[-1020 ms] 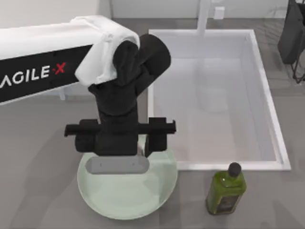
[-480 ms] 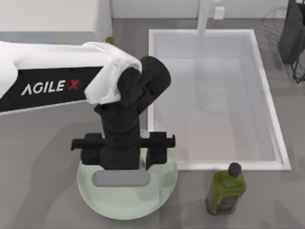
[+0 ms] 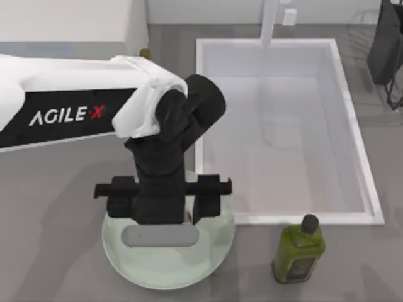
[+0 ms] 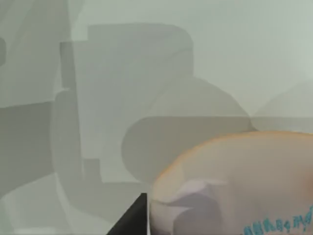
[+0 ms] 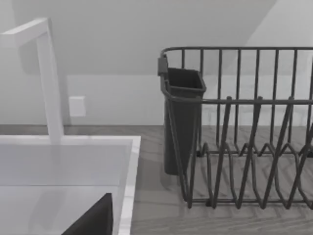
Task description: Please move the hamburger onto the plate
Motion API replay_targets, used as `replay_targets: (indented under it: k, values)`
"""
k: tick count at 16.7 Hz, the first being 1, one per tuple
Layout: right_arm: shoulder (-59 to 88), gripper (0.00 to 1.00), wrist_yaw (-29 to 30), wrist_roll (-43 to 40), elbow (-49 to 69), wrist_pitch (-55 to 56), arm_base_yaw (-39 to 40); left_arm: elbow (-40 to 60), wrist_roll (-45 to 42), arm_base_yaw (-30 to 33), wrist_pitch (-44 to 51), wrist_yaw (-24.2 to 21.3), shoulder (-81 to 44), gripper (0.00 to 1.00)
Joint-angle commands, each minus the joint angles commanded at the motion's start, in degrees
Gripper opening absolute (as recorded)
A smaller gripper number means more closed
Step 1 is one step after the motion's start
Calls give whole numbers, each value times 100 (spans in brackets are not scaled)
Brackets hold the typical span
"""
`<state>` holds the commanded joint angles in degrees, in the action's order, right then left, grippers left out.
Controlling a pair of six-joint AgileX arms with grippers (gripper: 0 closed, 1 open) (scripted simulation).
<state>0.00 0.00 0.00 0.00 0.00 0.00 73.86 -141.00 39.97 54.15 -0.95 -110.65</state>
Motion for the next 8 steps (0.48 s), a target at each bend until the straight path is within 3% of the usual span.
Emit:
replay_targets:
  k: [7, 8]
  values:
    - [0, 100, 0, 0, 0, 0, 0, 0, 0, 0, 0, 0, 0, 98]
    - [0, 100, 0, 0, 0, 0, 0, 0, 0, 0, 0, 0, 0, 100]
